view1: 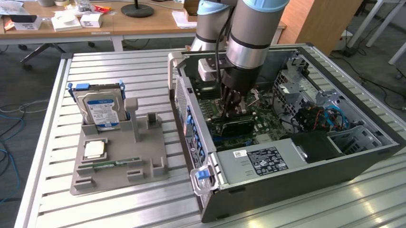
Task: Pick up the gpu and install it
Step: 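Press down on the gpu until it lock into place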
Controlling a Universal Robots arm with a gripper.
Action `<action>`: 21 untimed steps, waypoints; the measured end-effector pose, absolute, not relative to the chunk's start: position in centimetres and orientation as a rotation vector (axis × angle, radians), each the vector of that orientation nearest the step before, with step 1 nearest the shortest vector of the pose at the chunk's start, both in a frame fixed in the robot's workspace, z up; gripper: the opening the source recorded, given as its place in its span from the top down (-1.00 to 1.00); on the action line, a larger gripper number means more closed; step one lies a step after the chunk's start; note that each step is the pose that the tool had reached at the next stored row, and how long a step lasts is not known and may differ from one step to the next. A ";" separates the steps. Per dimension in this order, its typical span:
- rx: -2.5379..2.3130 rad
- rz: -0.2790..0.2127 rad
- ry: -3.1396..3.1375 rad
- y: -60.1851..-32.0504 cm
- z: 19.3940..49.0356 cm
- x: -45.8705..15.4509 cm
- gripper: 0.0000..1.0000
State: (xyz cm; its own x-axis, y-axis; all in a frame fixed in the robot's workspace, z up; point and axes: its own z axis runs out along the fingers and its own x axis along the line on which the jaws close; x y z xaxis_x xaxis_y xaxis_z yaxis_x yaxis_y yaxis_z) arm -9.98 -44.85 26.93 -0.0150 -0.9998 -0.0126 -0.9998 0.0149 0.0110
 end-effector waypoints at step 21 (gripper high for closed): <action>-2.204 0.026 2.237 -44.9 30.2 -10.0 0.80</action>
State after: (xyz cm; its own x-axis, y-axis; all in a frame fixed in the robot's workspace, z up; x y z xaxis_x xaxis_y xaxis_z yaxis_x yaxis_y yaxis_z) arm -9.98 -44.86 30.23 -0.0150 -0.9998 -0.0123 -0.9998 0.0148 0.0111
